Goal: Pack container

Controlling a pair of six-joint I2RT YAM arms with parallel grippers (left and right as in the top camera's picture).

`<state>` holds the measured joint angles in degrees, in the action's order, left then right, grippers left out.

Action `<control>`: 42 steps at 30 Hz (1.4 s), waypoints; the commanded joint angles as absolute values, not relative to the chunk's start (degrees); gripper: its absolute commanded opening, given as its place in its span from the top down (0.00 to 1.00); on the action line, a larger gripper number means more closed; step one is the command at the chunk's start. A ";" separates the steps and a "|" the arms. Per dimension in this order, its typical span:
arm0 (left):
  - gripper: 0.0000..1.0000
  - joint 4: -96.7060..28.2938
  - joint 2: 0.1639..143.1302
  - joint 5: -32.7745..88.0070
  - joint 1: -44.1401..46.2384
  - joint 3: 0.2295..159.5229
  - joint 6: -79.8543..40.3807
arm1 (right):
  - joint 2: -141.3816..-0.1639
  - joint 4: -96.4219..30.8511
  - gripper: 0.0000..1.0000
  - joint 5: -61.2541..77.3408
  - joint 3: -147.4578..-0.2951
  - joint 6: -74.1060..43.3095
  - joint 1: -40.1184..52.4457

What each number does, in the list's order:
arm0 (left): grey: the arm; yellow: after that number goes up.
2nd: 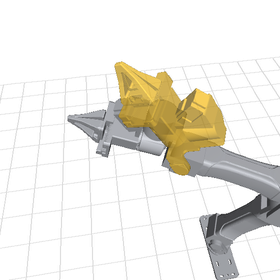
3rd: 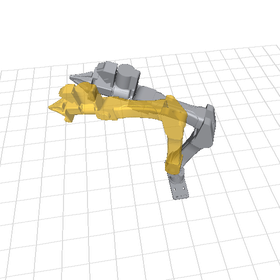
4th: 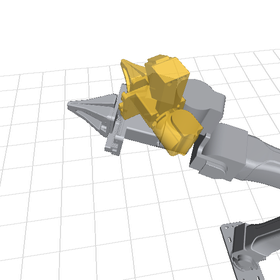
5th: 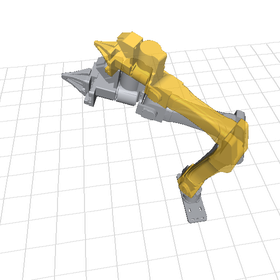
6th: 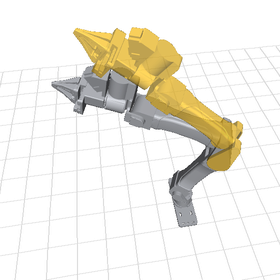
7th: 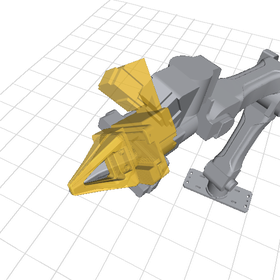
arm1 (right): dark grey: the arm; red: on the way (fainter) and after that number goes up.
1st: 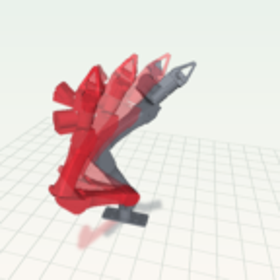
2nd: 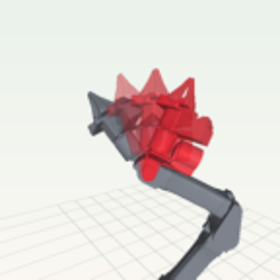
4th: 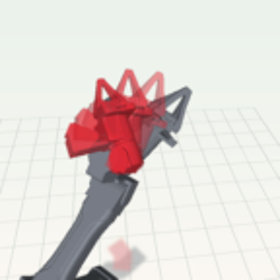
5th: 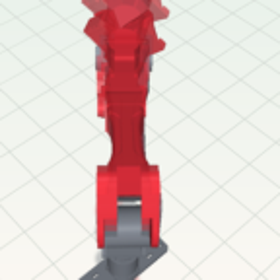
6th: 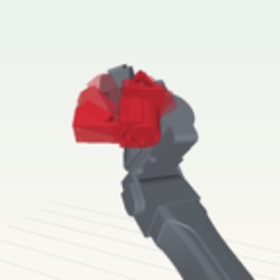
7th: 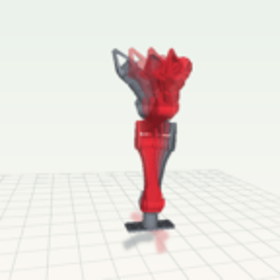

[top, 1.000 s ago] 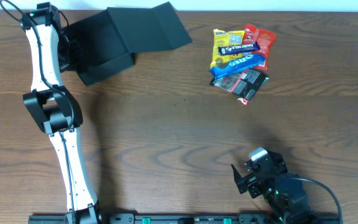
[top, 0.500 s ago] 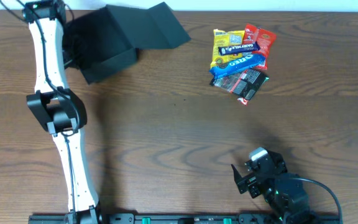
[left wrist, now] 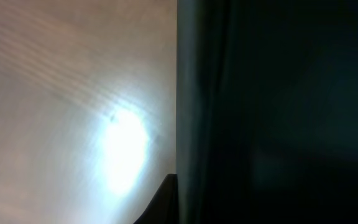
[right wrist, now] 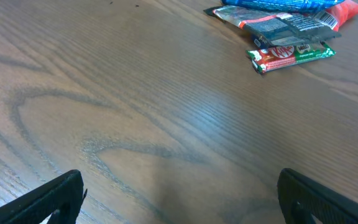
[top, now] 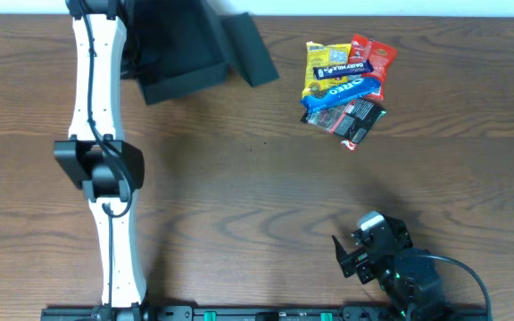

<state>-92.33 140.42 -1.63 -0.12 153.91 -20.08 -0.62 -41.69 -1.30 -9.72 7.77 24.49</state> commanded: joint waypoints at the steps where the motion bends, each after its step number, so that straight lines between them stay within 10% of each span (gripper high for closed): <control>1: 0.94 -96.79 132.05 -5.17 -0.84 144.81 -21.56 | -0.32 -41.74 0.01 -1.69 -9.15 7.35 24.40; 12: 0.94 -75.92 106.28 -1.32 -6.48 99.02 -28.45 | -0.32 -41.74 0.01 -1.69 -9.15 7.38 24.40; 19: 0.94 -64.73 104.90 13.69 -5.50 83.59 -57.71 | -0.32 -41.74 0.01 -1.69 -9.15 7.38 24.40; 27: 0.94 -54.57 104.90 13.98 0.89 77.97 -83.59 | -0.32 -41.74 0.01 -1.69 -9.15 7.38 24.40; 42: 0.94 -51.53 104.90 8.56 12.08 77.97 -88.31 | -0.32 -41.74 0.01 -1.69 -9.15 7.38 24.40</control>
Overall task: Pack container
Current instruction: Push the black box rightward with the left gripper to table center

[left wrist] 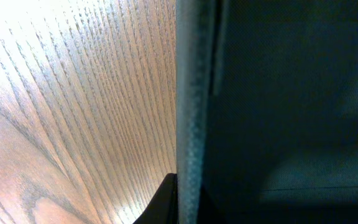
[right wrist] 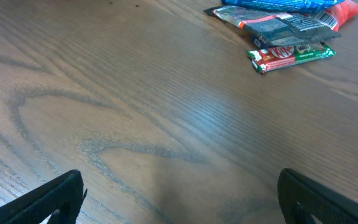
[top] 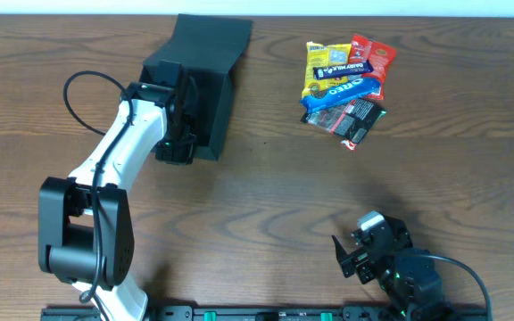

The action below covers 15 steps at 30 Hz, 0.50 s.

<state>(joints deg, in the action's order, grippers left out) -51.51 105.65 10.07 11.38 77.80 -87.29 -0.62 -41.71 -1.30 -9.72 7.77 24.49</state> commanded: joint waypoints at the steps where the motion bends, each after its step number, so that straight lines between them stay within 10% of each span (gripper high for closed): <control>1: 0.83 -51.42 104.90 8.56 12.29 77.97 -88.31 | -0.32 -41.74 0.01 -1.72 -9.15 7.35 24.40; 4: 0.05 -51.11 104.90 8.60 12.49 77.97 -87.26 | -0.32 -41.74 0.01 -1.69 -9.15 7.38 24.40; 15: 0.04 -52.77 103.98 14.15 12.38 83.20 -69.04 | -0.32 -41.74 0.01 -1.69 -9.15 7.38 24.40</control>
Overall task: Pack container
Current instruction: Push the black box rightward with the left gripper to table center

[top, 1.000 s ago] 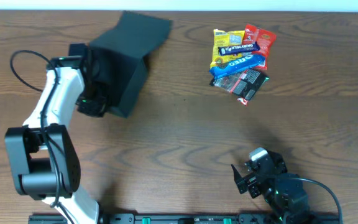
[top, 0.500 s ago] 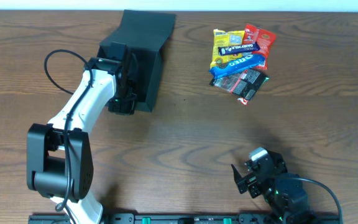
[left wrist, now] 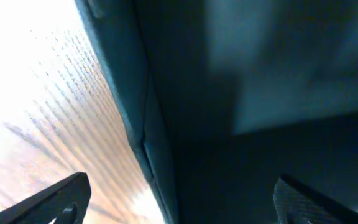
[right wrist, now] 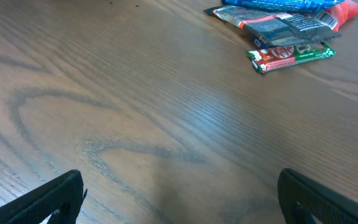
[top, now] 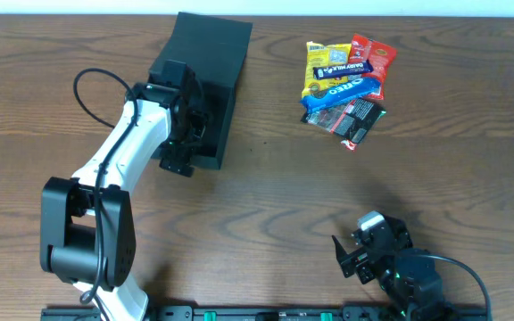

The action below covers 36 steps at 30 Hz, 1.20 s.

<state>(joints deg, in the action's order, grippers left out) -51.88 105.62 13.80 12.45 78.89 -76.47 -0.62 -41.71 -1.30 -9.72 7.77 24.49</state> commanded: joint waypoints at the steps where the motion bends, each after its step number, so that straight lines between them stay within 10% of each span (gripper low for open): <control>1: 0.05 -53.54 103.57 12.91 12.38 84.60 -66.74 | -0.32 -41.74 0.01 -1.69 -9.15 7.38 24.40; 14: 0.05 -52.01 100.68 -14.44 11.33 92.18 8.36 | -0.32 -41.74 0.01 -1.69 -9.15 7.38 24.40; 31: 0.03 -47.24 115.18 1.32 -2.68 91.37 27.55 | -0.32 -41.74 0.01 -1.69 -9.15 7.35 24.40; 36: 0.20 -47.44 117.73 7.66 -5.08 91.37 27.46 | -0.32 -41.74 0.01 -1.69 -9.15 7.38 24.40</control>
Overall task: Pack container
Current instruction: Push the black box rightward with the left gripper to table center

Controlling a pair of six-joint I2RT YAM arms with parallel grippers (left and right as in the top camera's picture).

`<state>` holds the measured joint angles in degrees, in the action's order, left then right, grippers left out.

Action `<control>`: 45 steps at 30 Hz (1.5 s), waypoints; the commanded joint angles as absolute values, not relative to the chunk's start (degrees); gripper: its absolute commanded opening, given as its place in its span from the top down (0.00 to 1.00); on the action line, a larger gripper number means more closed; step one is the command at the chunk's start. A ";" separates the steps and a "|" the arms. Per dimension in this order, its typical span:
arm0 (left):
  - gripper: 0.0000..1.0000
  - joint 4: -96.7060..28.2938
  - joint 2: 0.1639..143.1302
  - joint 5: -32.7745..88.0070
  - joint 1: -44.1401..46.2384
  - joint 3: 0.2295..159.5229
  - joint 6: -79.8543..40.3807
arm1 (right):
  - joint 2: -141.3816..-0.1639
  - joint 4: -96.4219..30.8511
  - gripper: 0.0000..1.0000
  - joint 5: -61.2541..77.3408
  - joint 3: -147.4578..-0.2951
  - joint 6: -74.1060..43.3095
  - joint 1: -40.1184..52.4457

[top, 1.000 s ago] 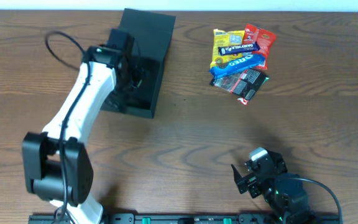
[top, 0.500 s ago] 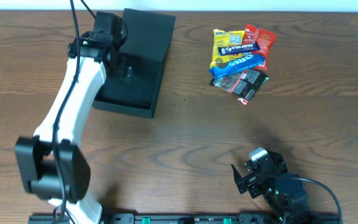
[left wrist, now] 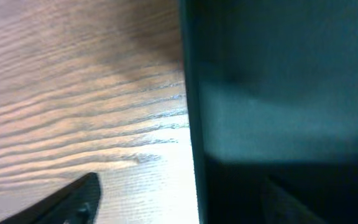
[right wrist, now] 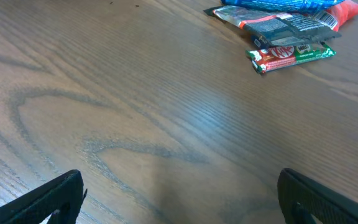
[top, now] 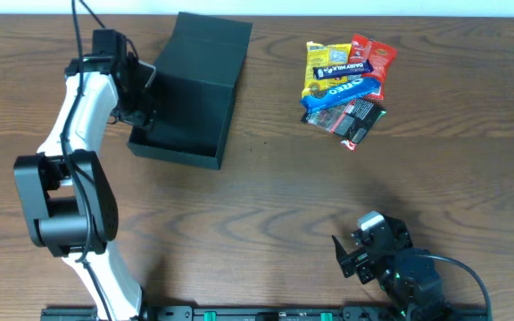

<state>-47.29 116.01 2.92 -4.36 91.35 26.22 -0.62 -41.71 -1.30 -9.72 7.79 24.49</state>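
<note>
The black container [top: 177, 158] lies open on the table's left half, its lid [top: 211, 40] raised at the far end. My left gripper [top: 143, 89] is open astride the container's left wall [left wrist: 192, 124]: one finger [left wrist: 76, 200] over the wood outside, the other dimly seen inside. The snacks lie in a pile at the back right: a yellow packet [top: 326, 67], a red packet [top: 373, 55], a blue Oreo pack [top: 342, 91] and a KitKat pack [right wrist: 291, 53]. My right gripper [right wrist: 179, 199] rests open near the front right, over bare wood.
The wooden table [top: 266, 196] stretches between the container and the snack pile. My left arm [top: 74, 134] runs along the left side. The right arm's base and cable [top: 418, 281] sit at the front edge.
My left gripper has shifted from the container's front-left part to farther back along its left wall, still open. The left arm now stands farther left. Container, snacks and right arm are unchanged.
First my left gripper held the container by its wall at the table's back left. Then the container sat nearer the middle, the gripper still shut on it. Then the gripper was open there, and now it straddles the left wall. The right arm stayed still.
</note>
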 commanded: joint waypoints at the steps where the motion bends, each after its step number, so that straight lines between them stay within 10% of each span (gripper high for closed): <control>1: 0.22 -47.53 117.97 8.12 -5.13 91.37 27.49 | -0.32 -41.74 0.01 -1.69 -9.15 7.38 24.40; 15: 0.93 -47.51 119.96 10.59 -5.06 91.68 19.44 | -0.32 -41.74 0.01 -1.69 -9.15 7.35 24.40; 45: 0.94 -54.22 119.66 8.43 9.80 92.29 -7.01 | -0.32 -41.74 0.01 -1.69 -9.15 7.38 24.40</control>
